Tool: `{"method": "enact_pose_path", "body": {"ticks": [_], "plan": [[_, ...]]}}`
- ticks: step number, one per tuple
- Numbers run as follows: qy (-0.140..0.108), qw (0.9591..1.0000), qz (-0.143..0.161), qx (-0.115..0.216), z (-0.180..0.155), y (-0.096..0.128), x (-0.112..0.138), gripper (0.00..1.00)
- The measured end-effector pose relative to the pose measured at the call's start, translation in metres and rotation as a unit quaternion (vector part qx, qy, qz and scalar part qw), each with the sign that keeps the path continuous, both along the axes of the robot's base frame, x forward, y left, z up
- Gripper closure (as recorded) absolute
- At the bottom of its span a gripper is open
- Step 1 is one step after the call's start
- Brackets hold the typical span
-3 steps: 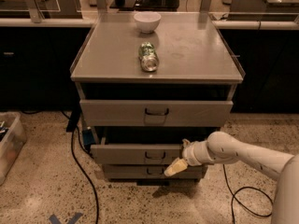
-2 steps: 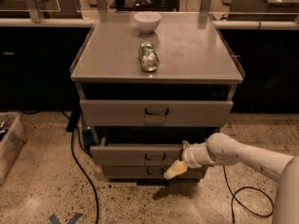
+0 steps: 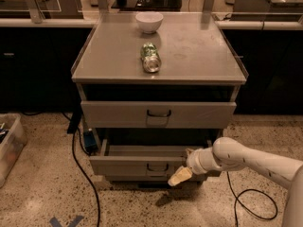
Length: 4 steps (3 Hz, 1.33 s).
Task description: Open middle drawer
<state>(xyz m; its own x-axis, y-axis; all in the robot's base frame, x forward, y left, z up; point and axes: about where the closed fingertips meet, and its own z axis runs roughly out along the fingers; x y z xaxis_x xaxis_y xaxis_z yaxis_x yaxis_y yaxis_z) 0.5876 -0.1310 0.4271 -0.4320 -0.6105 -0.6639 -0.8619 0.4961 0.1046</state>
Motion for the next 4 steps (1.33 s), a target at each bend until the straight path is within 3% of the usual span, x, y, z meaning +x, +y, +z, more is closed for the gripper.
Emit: {"method": "enact_pose_path", "body": {"ticks": [2, 3, 4], "plan": [[0.024, 0.9996, 0.003, 0.013, -0.007, 0.000, -0.023, 0.00], [0.053, 0.9985, 0.013, 0.001, 0.008, -0.006, -0.077, 0.00], [0.053, 0.9985, 0.013, 0.001, 0.008, -0.006, -0.077, 0.00]]}}
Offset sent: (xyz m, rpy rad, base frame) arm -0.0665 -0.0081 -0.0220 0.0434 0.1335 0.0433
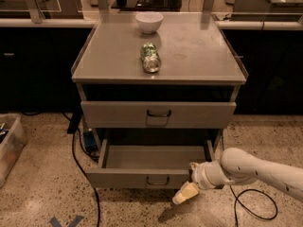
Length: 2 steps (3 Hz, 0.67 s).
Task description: Open middle drawer
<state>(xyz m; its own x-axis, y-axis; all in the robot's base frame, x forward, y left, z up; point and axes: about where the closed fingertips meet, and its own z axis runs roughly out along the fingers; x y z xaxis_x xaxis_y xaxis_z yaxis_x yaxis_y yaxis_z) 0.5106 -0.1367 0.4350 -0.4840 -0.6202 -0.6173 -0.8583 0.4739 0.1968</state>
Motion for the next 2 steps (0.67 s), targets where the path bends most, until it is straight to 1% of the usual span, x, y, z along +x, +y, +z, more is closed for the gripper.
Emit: {"method": "enact_pose_path", "body": {"ticks": [1, 2], "plan": [[0.009, 0.9995, 0.013, 0.027, -0.0025, 0.0034, -0.0120, 0.00], [0.009, 0.9995, 0.013, 0.027, 0.0006, 0.0033, -0.0122, 0.00]]}}
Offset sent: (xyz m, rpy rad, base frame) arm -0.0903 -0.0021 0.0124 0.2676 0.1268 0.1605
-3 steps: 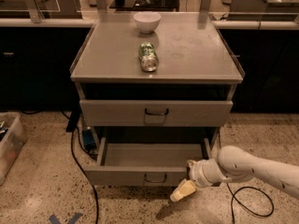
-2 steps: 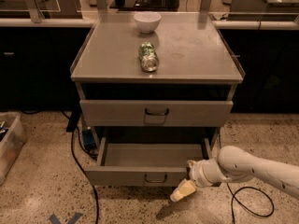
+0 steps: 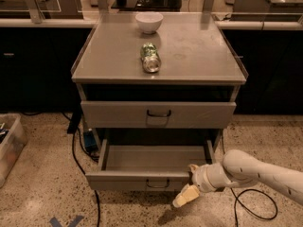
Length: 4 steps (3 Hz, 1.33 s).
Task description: Open middle drawer
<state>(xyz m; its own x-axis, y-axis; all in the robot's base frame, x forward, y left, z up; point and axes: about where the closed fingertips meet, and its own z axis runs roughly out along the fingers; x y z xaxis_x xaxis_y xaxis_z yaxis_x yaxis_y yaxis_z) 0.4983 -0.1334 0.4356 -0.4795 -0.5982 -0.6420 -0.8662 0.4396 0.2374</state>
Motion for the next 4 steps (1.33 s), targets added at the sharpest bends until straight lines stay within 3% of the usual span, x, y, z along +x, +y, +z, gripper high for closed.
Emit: {"method": "enact_pose_path", "body": {"ticks": [1, 3, 4], "plan": [[0.031, 0.9989, 0.014, 0.031, 0.012, -0.007, -0.047, 0.00], [0.036, 0.9991, -0.001, 0.022, 0.008, -0.009, -0.058, 0.00], [0.071, 0.9974, 0.003, 0.005, 0.015, -0.022, -0.102, 0.00]]}}
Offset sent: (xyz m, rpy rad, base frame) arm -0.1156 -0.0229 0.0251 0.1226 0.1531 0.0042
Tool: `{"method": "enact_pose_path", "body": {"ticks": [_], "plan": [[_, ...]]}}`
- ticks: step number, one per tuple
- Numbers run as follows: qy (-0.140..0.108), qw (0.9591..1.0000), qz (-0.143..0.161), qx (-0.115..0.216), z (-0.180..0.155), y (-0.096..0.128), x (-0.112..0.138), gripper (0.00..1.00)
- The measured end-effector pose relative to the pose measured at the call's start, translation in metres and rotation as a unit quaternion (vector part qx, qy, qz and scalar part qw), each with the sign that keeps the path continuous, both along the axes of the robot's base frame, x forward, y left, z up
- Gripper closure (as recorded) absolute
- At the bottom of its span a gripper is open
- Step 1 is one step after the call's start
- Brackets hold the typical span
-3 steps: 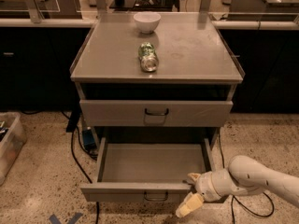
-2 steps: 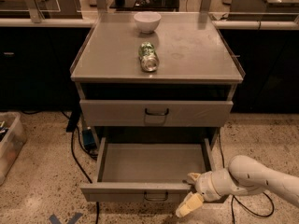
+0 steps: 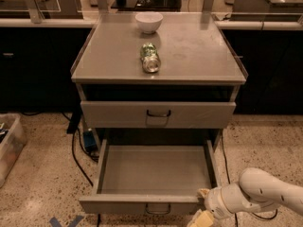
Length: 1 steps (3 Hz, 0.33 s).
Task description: Open middle drawer
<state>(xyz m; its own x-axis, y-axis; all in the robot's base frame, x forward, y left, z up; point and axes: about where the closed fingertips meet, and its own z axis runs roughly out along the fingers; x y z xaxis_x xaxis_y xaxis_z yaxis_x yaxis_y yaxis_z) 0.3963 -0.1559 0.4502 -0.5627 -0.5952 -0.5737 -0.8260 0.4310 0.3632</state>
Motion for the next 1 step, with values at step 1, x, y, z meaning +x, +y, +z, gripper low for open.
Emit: {"method": "enact_pose_path", "body": {"ticks": [1], "plan": [[0.000, 1.0000, 0.000, 0.000, 0.0000, 0.0000, 0.0000, 0.00]]}}
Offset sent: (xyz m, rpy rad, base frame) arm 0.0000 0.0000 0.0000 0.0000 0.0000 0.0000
